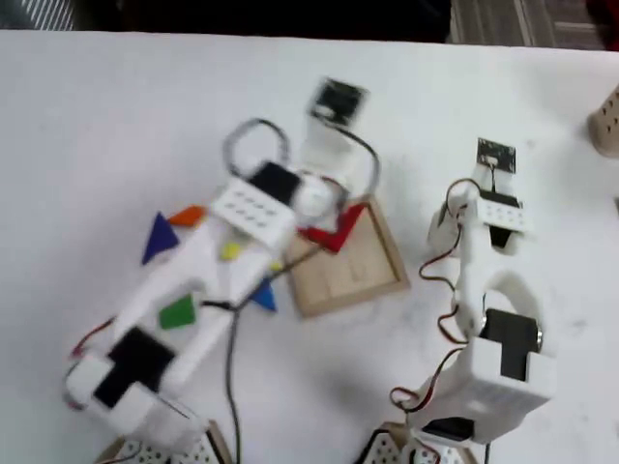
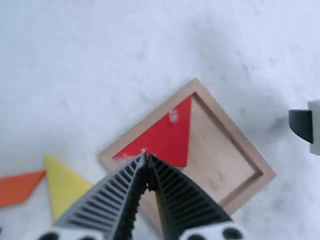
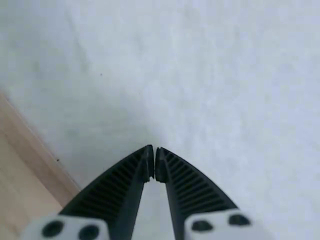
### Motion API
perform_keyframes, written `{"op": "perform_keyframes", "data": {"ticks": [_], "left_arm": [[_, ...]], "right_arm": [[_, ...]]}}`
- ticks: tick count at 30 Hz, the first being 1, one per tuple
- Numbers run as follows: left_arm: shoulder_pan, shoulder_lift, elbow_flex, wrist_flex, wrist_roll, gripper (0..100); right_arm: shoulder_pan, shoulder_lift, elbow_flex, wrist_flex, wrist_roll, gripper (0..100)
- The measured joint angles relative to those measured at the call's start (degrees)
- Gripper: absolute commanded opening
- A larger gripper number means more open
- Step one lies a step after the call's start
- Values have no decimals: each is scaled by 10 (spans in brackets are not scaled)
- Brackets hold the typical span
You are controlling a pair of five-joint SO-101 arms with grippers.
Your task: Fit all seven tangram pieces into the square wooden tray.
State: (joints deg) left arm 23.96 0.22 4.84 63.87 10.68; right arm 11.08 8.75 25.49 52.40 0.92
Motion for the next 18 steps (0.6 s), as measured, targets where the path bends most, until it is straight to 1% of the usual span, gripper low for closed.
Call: {"op": "perform_keyframes", "data": {"ticks": [4,7,9,12,15,16,18], "left_arm": [[-114,-92,29,37,0,23],[-197,-162,92,35,-1,23],[-244,-213,156,20,-18,24],[-302,-287,275,-31,-62,24],[-370,-345,405,-115,-75,24],[-391,-359,446,-147,-78,33],[-429,-370,510,-211,-78,85]], "right_arm": [[-10,0,0,0,10,22],[-31,0,0,0,47,22],[-40,0,0,0,58,22],[-40,0,0,0,63,26],[-51,0,-8,22,76,85],[-62,-2,-17,39,84,111],[-90,-17,-33,81,91,151]]}}
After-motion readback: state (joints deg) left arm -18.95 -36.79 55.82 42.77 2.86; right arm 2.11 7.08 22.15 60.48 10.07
